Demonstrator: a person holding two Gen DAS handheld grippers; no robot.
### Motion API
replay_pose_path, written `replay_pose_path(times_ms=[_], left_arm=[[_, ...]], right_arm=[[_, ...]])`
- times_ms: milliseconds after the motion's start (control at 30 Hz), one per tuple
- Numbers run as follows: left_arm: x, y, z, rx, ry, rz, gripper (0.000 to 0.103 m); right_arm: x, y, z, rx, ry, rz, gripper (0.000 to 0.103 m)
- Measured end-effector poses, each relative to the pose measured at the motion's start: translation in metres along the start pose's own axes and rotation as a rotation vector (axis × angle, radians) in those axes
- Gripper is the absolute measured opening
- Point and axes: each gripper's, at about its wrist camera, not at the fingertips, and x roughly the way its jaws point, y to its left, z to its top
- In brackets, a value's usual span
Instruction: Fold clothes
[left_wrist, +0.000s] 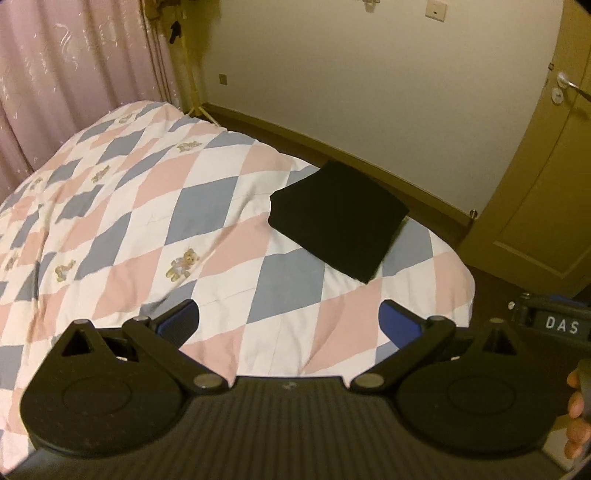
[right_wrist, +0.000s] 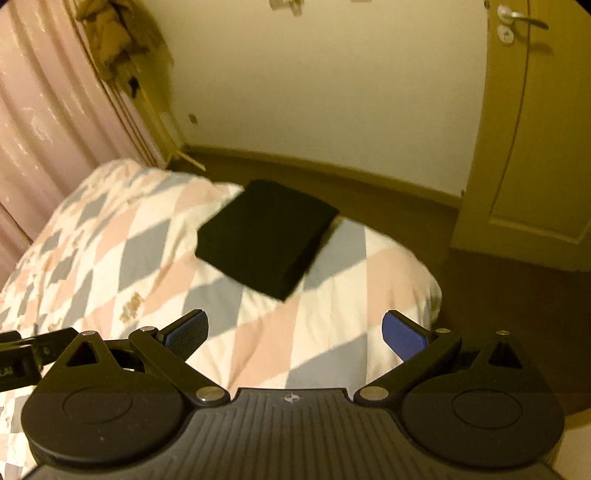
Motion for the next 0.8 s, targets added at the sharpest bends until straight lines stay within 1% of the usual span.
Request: replay_pose_path(times_ms=[67, 167, 467, 567, 800], left_arm=[[0.003, 0.000, 0.001, 0.004, 0.001, 0.006, 0.102], [0.008, 0.003, 0.002, 0.000, 0.009, 0.016, 0.102], [0.023, 0.005, 0.012, -0.012, 0.042, 0.037, 0.102], [0.033, 0.001, 0.017, -0.009, 0.054, 0.046, 0.102], [0.060, -0.012, 0.029, -0.014, 0.104, 0.037, 0.102]], right_arm=[[0.004, 0.001, 0.001, 0.007, 0.032, -0.008, 0.103], [0.008, 0.004, 0.003, 0.009, 0.048, -0.013, 0.103], [0.016, 0.008, 0.016, -0.034, 0.050, -0.020, 0.103], [0.023, 0.006, 0.020, -0.050, 0.061, -0.021, 0.103], [0.049, 0.000, 0.036, -0.074, 0.109, -0.011, 0.103]])
